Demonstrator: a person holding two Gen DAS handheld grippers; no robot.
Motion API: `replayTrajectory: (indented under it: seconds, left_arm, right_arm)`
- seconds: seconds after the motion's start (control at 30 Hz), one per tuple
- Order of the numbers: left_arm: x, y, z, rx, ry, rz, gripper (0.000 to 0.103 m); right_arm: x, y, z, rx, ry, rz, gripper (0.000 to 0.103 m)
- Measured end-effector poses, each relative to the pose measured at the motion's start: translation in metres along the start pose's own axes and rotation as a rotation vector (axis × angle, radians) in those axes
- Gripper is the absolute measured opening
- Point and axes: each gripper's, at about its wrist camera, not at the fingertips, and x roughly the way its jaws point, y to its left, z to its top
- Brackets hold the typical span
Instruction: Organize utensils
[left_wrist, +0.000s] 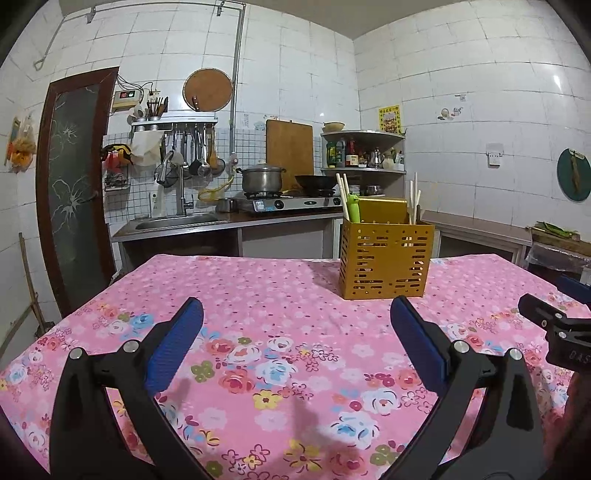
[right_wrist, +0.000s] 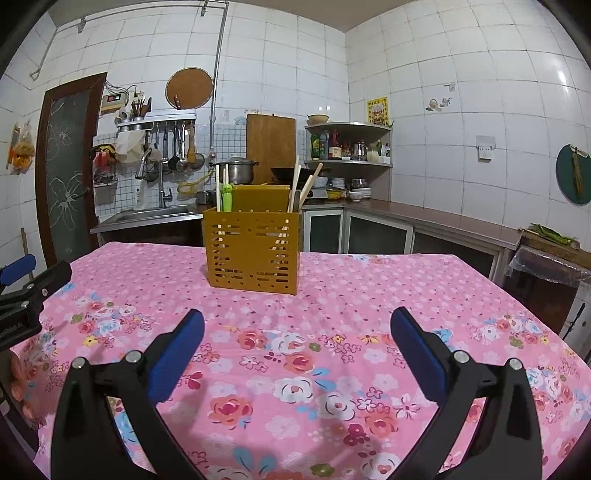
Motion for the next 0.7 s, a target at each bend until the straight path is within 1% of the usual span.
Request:
replayTrajectory:
  seconds: [0.53,0.7]
  left_arm:
    - [-0.0081,-0.0024,-0.0007,0.008,-0.035,0.003,0.098]
    - [-0.0086,-0.0028,-0.001,0.008,-0.035,0.003,0.098]
  right_arm:
    - [-0.0001,0.0017,0.0005,-0.004,-0.002,-0.001,0.098]
    - [0.0,0.0019,0.0006,-0.004,-0.002,-0.001,0.098]
